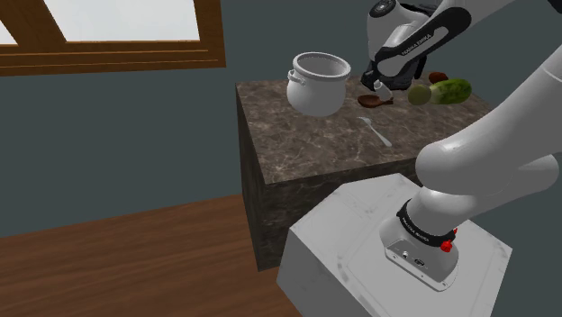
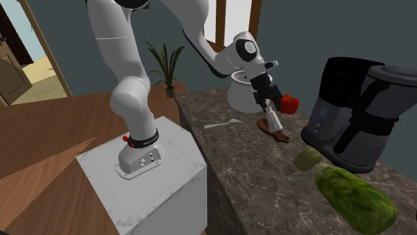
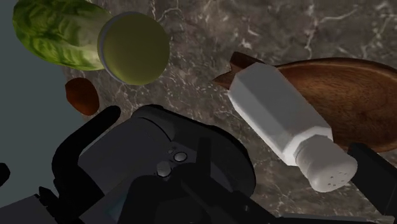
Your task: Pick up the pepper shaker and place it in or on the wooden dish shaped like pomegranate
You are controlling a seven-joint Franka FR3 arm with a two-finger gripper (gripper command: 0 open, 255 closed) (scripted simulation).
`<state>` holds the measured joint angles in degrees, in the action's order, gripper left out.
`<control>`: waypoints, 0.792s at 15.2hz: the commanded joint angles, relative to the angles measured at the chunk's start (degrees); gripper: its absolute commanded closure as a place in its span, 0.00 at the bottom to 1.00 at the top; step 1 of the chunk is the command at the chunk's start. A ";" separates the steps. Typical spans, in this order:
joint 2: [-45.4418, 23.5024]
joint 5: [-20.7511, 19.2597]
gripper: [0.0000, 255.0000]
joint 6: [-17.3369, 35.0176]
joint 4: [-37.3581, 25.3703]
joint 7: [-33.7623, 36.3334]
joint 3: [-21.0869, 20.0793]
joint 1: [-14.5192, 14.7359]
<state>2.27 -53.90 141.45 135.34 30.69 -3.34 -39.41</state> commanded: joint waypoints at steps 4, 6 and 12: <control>4.97 4.63 0.00 -4.13 0.91 -2.92 -1.45 1.72; 6.20 5.78 0.00 -5.29 1.01 -3.62 -1.79 2.23; 6.20 5.78 0.00 -5.30 1.01 -3.62 -1.79 2.23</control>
<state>8.47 -48.14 136.17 136.35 27.08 -5.12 -37.18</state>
